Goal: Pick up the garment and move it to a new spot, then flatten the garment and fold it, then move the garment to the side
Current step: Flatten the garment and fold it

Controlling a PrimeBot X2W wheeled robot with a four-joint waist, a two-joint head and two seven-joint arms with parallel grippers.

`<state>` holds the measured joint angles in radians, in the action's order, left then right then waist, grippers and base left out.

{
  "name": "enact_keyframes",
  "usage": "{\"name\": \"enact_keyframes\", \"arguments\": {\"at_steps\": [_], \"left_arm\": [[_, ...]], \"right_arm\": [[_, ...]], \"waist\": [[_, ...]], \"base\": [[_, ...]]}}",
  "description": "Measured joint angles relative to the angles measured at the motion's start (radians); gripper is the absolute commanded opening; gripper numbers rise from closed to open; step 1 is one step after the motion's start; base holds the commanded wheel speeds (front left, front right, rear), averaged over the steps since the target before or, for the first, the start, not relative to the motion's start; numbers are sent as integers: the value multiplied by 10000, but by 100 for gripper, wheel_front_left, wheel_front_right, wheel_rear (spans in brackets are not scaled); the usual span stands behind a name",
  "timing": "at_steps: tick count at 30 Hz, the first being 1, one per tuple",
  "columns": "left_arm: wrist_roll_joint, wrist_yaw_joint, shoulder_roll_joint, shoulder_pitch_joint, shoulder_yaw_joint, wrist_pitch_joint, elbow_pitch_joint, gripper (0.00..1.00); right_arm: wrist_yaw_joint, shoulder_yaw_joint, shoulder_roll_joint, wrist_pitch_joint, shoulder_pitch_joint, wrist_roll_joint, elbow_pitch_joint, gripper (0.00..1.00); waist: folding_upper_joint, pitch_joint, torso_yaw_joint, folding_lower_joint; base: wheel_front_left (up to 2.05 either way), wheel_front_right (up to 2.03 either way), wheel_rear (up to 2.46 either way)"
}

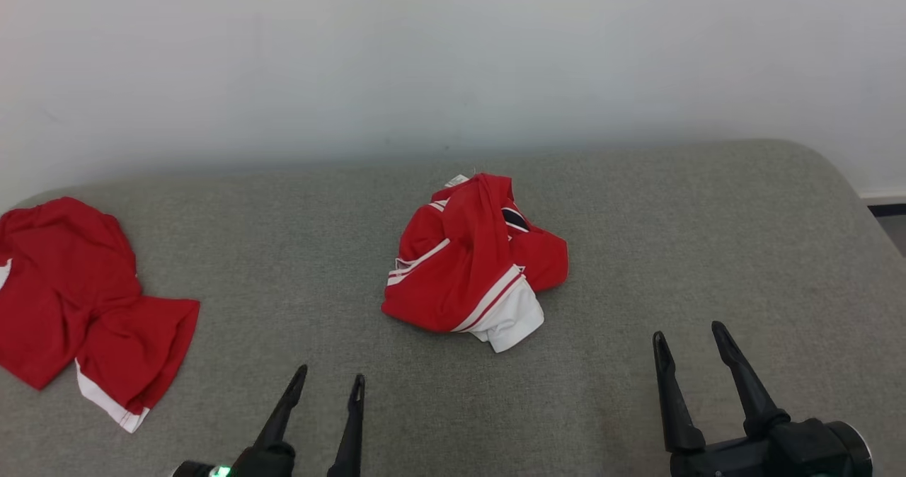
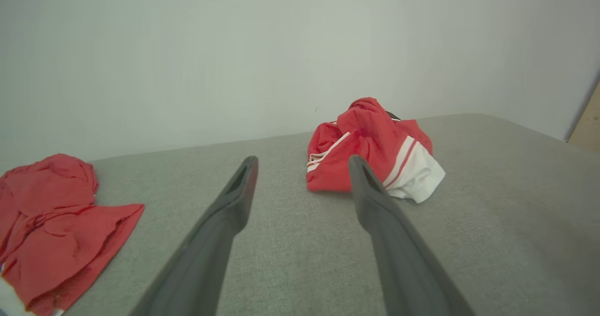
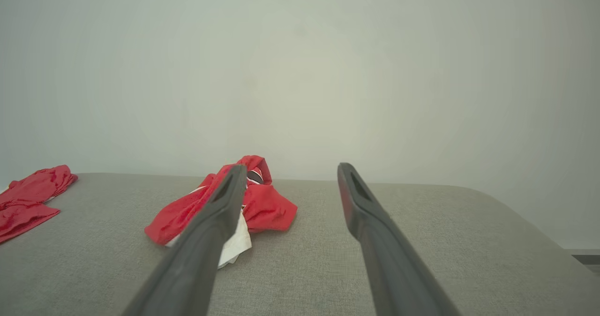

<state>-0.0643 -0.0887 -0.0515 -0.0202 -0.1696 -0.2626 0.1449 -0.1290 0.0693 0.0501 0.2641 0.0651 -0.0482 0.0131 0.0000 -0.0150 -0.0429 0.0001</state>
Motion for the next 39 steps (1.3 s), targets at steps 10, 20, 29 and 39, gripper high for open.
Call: {"name": "enact_keyframes", "arguments": {"at_steps": [10, 20, 29, 39], "left_arm": [[-247, -349, 15, 1918, -1104, 0, 1166, 100], [-874, -424, -403, 3821, -3241, 2, 2940, 100], [-736, -245, -690, 5054, -2940, 2, 4619, 100], [-355, 366, -470, 5880, -2671, -2, 5444, 0]], "right_arm": [[0, -77, 4, 0, -560, -301, -25, 100], [-2, -245, 6, -2, -1164, -1016, -61, 100], [0, -234, 8, -2, -1465, -1273, -56, 100], [0, -117, 8, -2, -1721, -1338, -23, 100]], "waist": [[1, 880, -601, 0], [1, 2051, -1293, 1], [2, 2937, -1817, 2], [1, 3481, -1940, -1]], "base": [[0, 0, 0], [0, 0, 0], [0, 0, 0], [0, 0, 0]]}}
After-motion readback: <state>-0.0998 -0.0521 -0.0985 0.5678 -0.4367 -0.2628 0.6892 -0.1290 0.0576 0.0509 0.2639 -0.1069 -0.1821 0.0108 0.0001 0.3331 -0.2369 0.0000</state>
